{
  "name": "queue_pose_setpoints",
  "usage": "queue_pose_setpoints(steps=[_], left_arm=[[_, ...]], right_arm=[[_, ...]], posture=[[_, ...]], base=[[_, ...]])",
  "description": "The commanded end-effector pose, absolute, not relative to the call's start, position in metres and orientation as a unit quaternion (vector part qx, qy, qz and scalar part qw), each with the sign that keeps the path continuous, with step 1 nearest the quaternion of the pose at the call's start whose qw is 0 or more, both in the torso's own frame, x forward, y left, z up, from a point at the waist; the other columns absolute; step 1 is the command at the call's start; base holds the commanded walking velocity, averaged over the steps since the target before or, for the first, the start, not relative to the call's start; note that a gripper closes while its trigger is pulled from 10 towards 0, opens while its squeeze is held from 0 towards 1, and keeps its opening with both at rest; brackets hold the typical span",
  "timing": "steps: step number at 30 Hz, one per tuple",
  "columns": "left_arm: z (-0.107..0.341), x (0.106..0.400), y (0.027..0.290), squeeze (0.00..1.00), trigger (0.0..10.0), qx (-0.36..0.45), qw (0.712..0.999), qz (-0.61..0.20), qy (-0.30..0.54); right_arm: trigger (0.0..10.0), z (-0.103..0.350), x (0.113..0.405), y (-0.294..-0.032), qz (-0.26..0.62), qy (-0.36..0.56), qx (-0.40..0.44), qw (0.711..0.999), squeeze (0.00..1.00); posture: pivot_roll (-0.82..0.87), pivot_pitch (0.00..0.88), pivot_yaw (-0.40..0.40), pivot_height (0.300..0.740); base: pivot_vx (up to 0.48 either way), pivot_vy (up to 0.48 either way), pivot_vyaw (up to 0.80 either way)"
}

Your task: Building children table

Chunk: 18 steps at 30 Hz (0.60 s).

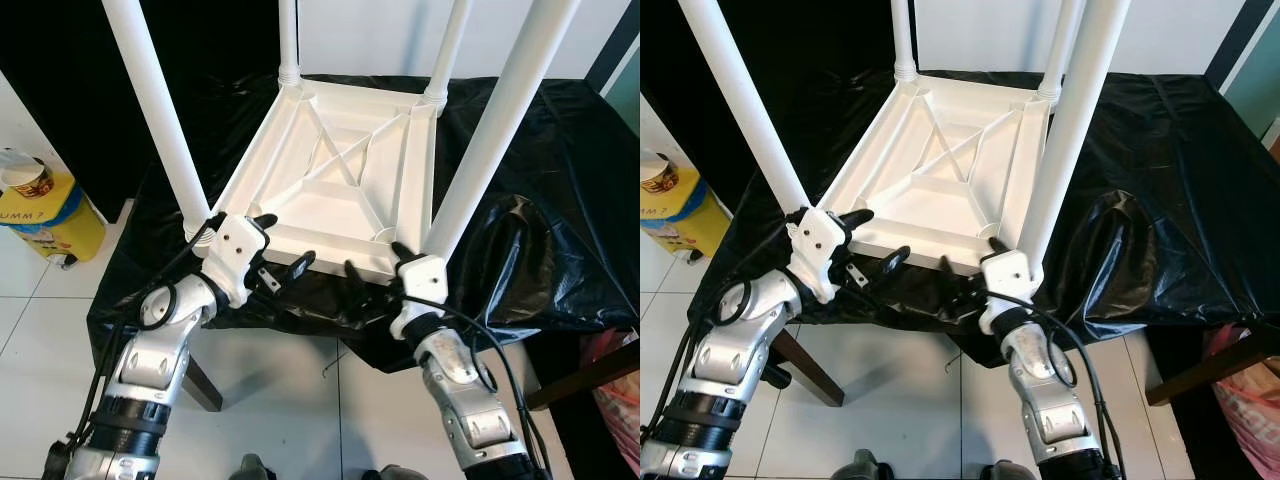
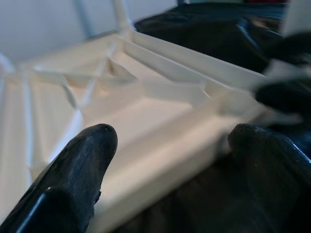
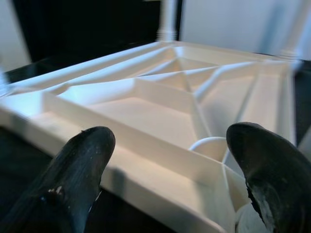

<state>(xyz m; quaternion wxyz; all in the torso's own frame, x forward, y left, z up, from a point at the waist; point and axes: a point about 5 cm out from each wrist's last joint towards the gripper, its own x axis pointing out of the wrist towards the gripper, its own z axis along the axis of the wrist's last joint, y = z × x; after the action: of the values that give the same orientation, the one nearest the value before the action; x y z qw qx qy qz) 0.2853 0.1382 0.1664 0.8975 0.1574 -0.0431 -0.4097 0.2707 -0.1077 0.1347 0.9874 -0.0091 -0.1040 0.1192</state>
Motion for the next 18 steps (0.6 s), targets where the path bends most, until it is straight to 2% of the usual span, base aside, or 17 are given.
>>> queue_pose_setpoints(steps=[1,7,9,13,15,16,18], left_arm=[[0.164,0.279,0.139,0.0,10.0,0.156,0.887,-0.434,-0.026],[0.16,0.271,0.156,0.0,10.0,0.162,0.88,-0.447,0.012],[0.162,0.269,0.17,0.0,10.0,0.17,0.885,-0.434,0.022],[0.163,0.27,0.18,0.0,10.0,0.174,0.889,-0.422,0.026],[0.164,0.27,0.205,0.0,10.0,0.186,0.901,-0.39,0.046],[0.164,0.27,0.205,0.0,10.0,0.186,0.901,-0.39,0.046],[0.164,0.275,0.227,0.0,10.0,0.197,0.912,-0.354,0.058]], right_arm=[[10.0,0.136,0.273,-0.121,0.081,-0.11,-0.018,0.991,0.0],[10.0,0.134,0.276,-0.131,0.055,-0.108,-0.026,0.992,0.0],[10.0,0.133,0.277,-0.136,0.042,-0.107,-0.03,0.993,0.0],[10.0,0.133,0.278,-0.139,0.035,-0.107,-0.033,0.993,0.0],[10.0,0.133,0.279,-0.143,0.021,-0.108,-0.038,0.993,0.0],[10.0,0.133,0.279,-0.143,0.021,-0.108,-0.038,0.993,0.0],[10.0,0.133,0.28,-0.146,0.015,-0.108,-0.041,0.993,0.0]], posture=[[0.06,0.088,-0.016,0.74],[0.06,0.09,-0.014,0.74],[0.06,0.092,-0.014,0.74],[0.06,0.091,-0.013,0.74],[0.06,0.093,-0.01,0.74],[0.06,0.093,-0.01,0.74],[0.06,0.093,-0.009,0.74]], base=[[0.0,0.0,0.0],[0.0,0.0,0.0],[0.0,0.0,0.0],[0.0,0.0,0.0],[0.0,0.0,0.0],[0.0,0.0,0.0],[0.0,0.0,0.0]])
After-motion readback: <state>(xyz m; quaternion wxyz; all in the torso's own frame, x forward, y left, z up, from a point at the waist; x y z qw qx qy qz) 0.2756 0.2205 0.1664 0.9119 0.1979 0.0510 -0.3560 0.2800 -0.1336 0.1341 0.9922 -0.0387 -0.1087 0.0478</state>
